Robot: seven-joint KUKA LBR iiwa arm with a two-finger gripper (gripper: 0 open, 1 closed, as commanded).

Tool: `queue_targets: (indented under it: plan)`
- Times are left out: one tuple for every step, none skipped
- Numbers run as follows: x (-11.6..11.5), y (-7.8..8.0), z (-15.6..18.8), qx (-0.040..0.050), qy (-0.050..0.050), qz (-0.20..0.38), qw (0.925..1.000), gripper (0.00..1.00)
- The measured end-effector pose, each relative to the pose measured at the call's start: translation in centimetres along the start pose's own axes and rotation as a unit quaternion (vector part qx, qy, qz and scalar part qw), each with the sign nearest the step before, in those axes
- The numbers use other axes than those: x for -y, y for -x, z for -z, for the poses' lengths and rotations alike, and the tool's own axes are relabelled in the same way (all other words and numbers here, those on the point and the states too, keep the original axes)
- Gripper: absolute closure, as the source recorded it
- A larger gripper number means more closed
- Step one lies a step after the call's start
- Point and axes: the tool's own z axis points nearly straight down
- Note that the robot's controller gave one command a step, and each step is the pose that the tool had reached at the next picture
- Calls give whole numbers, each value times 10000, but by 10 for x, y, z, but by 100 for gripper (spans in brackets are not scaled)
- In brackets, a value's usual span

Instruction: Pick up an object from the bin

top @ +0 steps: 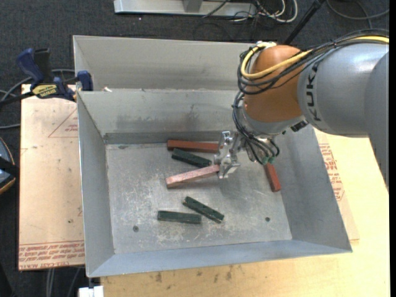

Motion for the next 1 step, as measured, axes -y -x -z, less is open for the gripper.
queue_targets:
  plan:
    - [11,-1,26,-1,1,1039,9946,100]
